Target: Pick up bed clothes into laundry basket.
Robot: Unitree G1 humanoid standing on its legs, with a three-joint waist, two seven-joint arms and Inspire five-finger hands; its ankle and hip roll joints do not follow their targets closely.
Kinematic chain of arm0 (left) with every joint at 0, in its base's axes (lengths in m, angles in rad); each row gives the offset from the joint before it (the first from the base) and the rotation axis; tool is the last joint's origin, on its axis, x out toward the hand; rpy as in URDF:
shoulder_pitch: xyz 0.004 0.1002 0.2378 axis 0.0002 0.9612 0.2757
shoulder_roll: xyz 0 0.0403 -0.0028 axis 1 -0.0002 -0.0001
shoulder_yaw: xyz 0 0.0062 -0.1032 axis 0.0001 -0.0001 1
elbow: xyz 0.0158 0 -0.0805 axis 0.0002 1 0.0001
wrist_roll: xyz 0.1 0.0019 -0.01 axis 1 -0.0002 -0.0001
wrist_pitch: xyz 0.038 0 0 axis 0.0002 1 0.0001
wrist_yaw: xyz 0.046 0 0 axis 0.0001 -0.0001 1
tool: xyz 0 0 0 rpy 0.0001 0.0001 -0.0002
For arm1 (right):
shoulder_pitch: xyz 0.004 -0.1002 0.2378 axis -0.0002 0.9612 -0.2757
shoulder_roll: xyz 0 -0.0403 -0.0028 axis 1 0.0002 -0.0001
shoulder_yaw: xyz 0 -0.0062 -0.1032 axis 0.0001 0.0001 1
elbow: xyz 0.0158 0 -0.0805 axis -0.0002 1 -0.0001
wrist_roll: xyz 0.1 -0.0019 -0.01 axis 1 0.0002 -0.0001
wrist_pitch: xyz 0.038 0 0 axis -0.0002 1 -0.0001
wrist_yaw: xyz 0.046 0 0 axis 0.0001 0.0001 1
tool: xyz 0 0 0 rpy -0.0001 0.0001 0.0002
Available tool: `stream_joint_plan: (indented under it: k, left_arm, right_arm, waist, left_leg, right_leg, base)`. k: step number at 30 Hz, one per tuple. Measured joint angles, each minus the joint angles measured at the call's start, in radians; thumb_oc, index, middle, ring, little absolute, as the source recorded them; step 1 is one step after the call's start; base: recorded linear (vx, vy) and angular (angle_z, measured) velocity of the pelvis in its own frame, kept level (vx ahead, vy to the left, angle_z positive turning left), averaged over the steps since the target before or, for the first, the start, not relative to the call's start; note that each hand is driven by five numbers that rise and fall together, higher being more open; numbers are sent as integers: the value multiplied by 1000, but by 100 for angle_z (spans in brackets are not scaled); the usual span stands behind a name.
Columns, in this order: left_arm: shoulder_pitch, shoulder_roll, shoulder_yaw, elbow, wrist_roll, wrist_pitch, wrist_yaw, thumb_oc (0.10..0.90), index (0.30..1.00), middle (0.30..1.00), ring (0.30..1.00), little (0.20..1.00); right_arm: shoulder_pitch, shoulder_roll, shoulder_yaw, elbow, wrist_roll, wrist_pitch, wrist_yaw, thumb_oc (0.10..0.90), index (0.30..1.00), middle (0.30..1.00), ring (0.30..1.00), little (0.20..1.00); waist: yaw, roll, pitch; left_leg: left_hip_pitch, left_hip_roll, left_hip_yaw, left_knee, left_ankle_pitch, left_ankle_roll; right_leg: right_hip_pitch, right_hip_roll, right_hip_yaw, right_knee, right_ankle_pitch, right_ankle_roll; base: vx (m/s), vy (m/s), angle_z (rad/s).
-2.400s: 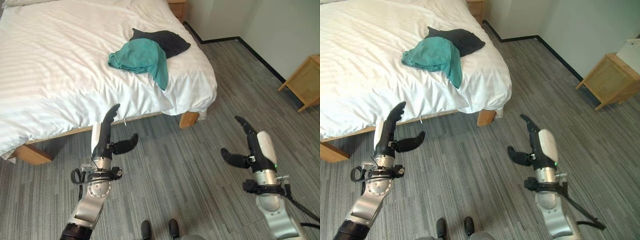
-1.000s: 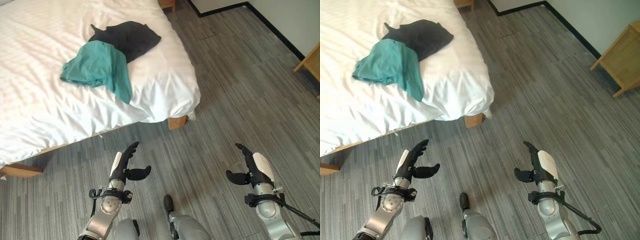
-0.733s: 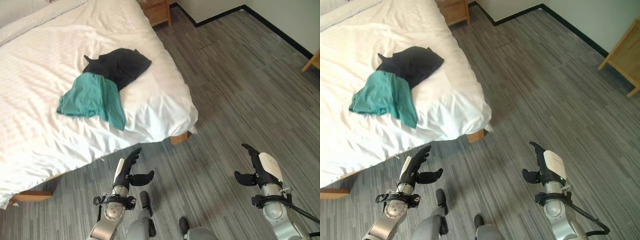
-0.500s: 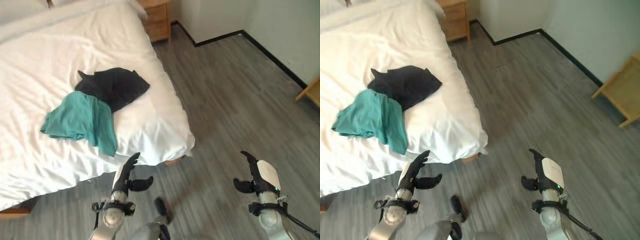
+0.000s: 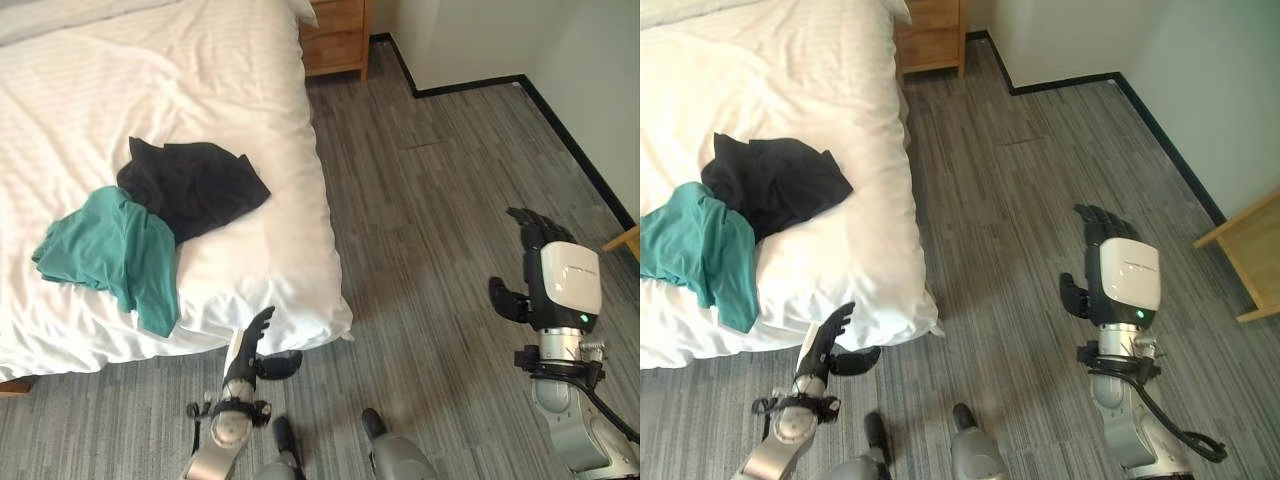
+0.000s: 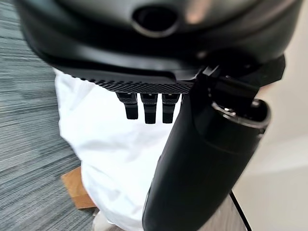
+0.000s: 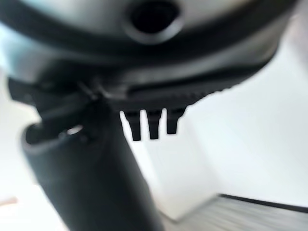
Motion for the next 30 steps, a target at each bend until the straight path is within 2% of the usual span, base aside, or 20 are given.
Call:
stream_joint_plan:
  k: [2, 5, 6, 9, 10, 14, 15, 16, 17, 19, 21, 22, 23, 24, 25, 26, 28, 30]
  left_arm:
    - [15, -6, 4, 6, 0, -1, -6, 800, 900, 900, 900, 900]
    - [22, -3, 5, 17, -1, 0, -22, 800, 900, 900, 900, 900]
    - [28, -3, 11, 16, -1, -1, -23, 800, 900, 900, 900, 900]
    - [26, 3, 25, 18, -10, -5, -22, 800, 900, 900, 900, 900]
    - [10, 12, 50, 50, -22, -12, -17, 800, 900, 900, 900, 900]
    - [8, 58, 69, 94, -39, -10, -3, 800, 900, 900, 900, 900]
    - [-22, 90, 85, 103, -40, -11, 2, 800, 900, 900, 900, 900]
    - [-63, 100, 91, 127, -50, -18, 5, 800, 900, 900, 900, 900]
    - [-64, 99, 98, 131, -67, -16, 7, 800, 900, 900, 900, 900]
    - [-16, 105, 110, 133, -82, -15, 18, 800, 900, 900, 900, 900]
    - [15, 100, 115, 172, -85, -14, 22, 800, 900, 900, 900, 900]
    - [27, 92, 121, 194, -86, -10, 22, 800, 900, 900, 900, 900]
    - [28, 91, 121, 224, -87, -3, 18, 800, 900, 900, 900, 900]
    - [27, 93, 125, 239, -87, 13, 18, 800, 900, 900, 900, 900]
    - [27, 93, 124, 239, -87, 20, 18, 800, 900, 900, 900, 900]
    - [21, 99, 123, 236, -80, 20, 18, 800, 900, 900, 900, 900]
    - [-19, 120, 121, 233, -77, 15, 18, 800, 900, 900, 900, 900]
    - [-81, 147, 118, 236, -77, 11, 16, 800, 900, 900, 900, 900]
  right_arm:
    - [-86, -4, 25, 4, -10, 0, 0, 800, 900, 900, 900, 900]
    - [-242, -40, 116, 38, -10, -7, 4, 800, 900, 900, 900, 900]
    - [-285, -44, 140, 51, -9, -10, 9, 800, 900, 900, 900, 900]
    - [-370, -86, 200, 115, -6, -10, 23, 800, 900, 900, 900, 900]
    - [-443, -87, 241, 188, 9, -9, 37, 800, 900, 900, 900, 900]
    - [-558, -88, 334, 288, 51, -1, 43, 800, 900, 900, 900, 900]
    - [-624, -103, 377, 382, 77, -2, 43, 800, 900, 900, 900, 900]
    - [-659, -131, 398, 466, 95, 1, 60, 800, 900, 900, 900, 900]
    - [-675, -148, 414, 509, 108, 9, 78, 800, 900, 900, 900, 900]
    - [-693, -146, 432, 545, 128, 29, 100, 800, 900, 900, 900, 900]
    - [-710, -160, 439, 545, 135, 18, 118, 800, 900, 900, 900, 900]
    - [-710, -161, 439, 540, 136, 22, 129, 800, 900, 900, 900, 900]
    - [-703, -161, 439, 541, 136, 25, 135, 800, 900, 900, 900, 900]
    - [-705, -161, 451, 541, 136, 31, 153, 800, 900, 900, 900, 900]
    - [-705, -161, 454, 537, 136, 30, 159, 800, 900, 900, 900, 900]
    - [-704, -160, 460, 538, 136, 30, 162, 800, 900, 900, 900, 900]
    - [-721, -160, 477, 563, 137, 31, 170, 800, 900, 900, 900, 900]
    - [-781, -161, 511, 627, 148, 24, 170, 800, 900, 900, 900, 900]
  waist:
    - [46, 4, -2]
    - [66, 1, -7]
    - [98, 1, -10]
    - [118, -6, -20]
    - [148, -26, -33]
    - [185, -46, -42]
    - [213, -97, -16]
    - [235, -128, -2]
    - [241, -125, -3]
    - [282, -111, -12]
    - [279, -91, -19]
    - [273, -83, -25]
    - [270, -92, -24]
    - [270, -109, -24]
    - [259, -108, -25]
    - [241, -108, -25]
    - [240, -112, -25]
    - [228, -113, -24]
  left_leg:
    - [2, 15, -2, -3, 0, 0]
    - [18, 16, -23, 1, -10, -13]
    - [18, 15, -37, 1, -15, -20]
    - [14, 10, -69, 1, -33, -31]
    - [7, -2, -92, 2, -32, -31]
    - [-11, -30, -122, 21, -31, -30]
    - [-111, -63, -165, 187, -28, -39]
    - [-185, -73, -134, 273, -49, -57]
    - [-197, -55, -88, 250, -65, -44]
    - [-158, -12, -27, 82, -52, -46]
    - [-154, 2, 4, 5, -46, -51]
    - [-146, -1, 6, -2, -42, -41]
    - [-126, -28, 25, 0, 21, 12]
    - [-108, -64, 39, -2, 24, 38]
    - [-106, -74, 42, -3, 37, 58]
    - [-96, -93, 42, 2, 35, 81]
    - [-70, -114, 42, 3, 3, 116]
    - [-61, -128, 4, 2, -20, 143]
  right_leg:
    - [41, 15, -23, -61, 26, -18]
    - [99, 15, -48, -121, 44, -23]
    - [111, 14, -62, -126, 42, -21]
    - [138, 12, -101, -146, 40, -18]
    - [140, 1, -113, -149, 37, -13]
    - [151, -20, -147, -155, 20, 1]
    - [151, -56, -151, -153, 2, -11]
    - [174, -93, -182, -175, 17, -16]
    - [186, -92, -210, -174, 20, -10]
    - [202, -86, -189, -175, -17, -2]
    - [202, -95, -174, -176, -33, 16]
    - [208, -104, -172, -174, -42, 30]
    - [222, -137, -164, -173, -55, 49]
    - [205, -170, -156, -117, -66, 71]
    - [185, -186, -158, -70, -78, 79]
    - [143, -206, -145, 46, -92, 96]
    - [79, -224, -120, 198, -100, 106]
    - [21, -206, -104, 325, -104, 113]
  base:
    - [80, -106, 25]
    - [79, -75, 35]
    - [82, -81, 28]
    - [86, -78, 48]
    - [61, -56, 39]
    - [65, -97, 35]
    - [325, 17, 74]
    - [469, 145, 97]
    - [477, 208, 77]
    - [474, 201, 4]
    - [404, 153, -22]
    - [362, 166, -16]
    - [307, 150, -34]
    - [292, 149, -27]
    - [131, 65, -7]
    - [106, 40, 15]
    - [279, 36, 6]
    - [179, -6, 28]
